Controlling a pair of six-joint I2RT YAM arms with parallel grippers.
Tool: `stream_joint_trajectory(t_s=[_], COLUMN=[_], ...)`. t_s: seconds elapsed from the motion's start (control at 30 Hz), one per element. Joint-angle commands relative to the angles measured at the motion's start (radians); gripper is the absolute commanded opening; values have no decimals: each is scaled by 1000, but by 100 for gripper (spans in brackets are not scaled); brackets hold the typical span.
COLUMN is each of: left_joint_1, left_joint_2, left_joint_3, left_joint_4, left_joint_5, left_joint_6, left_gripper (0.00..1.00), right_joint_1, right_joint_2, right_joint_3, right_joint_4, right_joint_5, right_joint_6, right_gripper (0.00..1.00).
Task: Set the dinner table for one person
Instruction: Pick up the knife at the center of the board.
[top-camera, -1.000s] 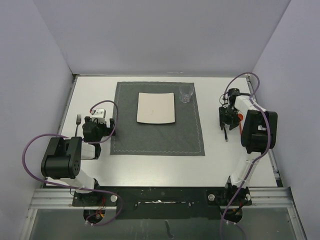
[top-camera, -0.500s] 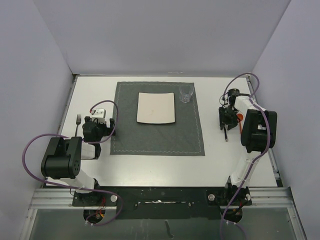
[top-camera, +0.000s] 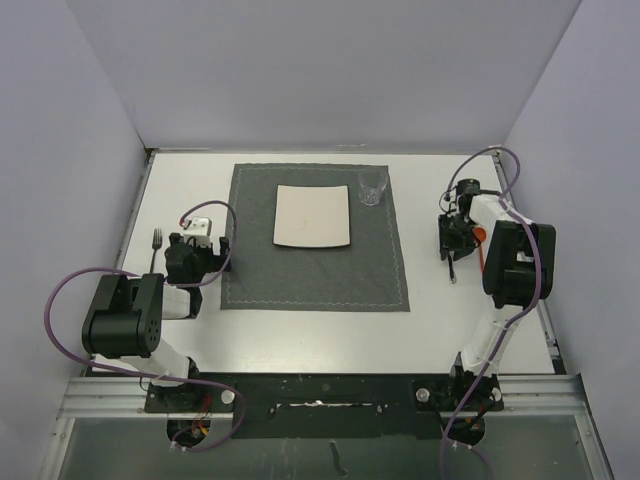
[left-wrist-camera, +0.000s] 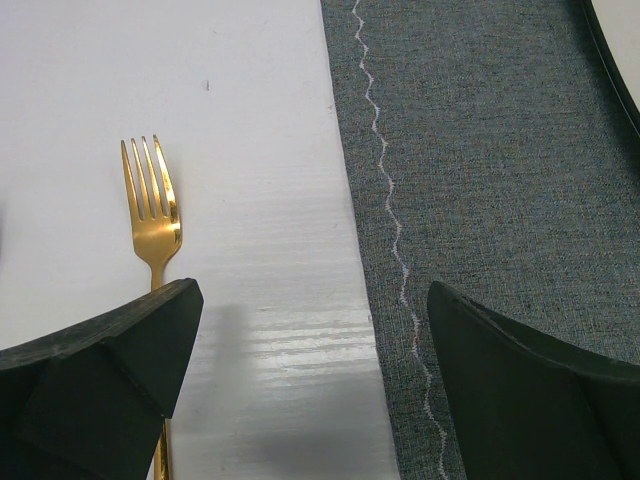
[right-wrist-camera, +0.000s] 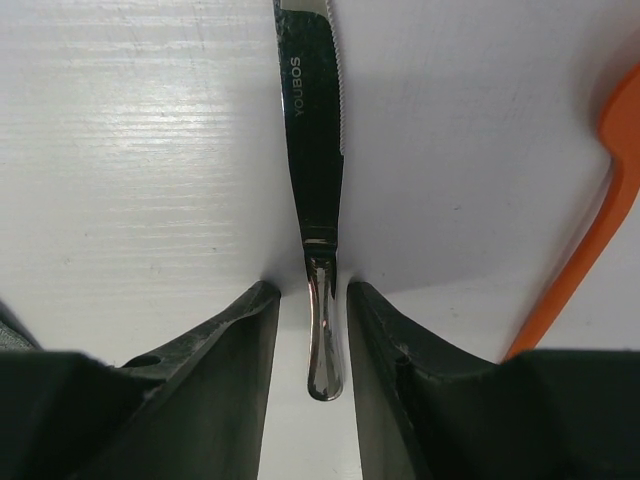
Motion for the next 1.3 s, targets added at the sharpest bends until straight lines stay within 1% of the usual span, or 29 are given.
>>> stream_joint_trajectory(t_s=[0.0, 0.4, 1.27], left_joint_1=[2, 2, 2], left_joint_2=[16, 16, 17], left_joint_3=[26, 26, 26], left_joint_4=[39, 40, 39], left_joint_5=[-6, -6, -5], left_joint_6=[-10, -10, -10], left_gripper=[98, 98, 98], right_joint_1=[-13, -30, -32], right_joint_2=[-3, -40, -69], right_joint_3=[-52, -114, -133], right_joint_4=[28, 39, 3], right_joint_5=[6, 7, 8], right_joint_6=[3, 7, 5], right_gripper=[34, 34, 33])
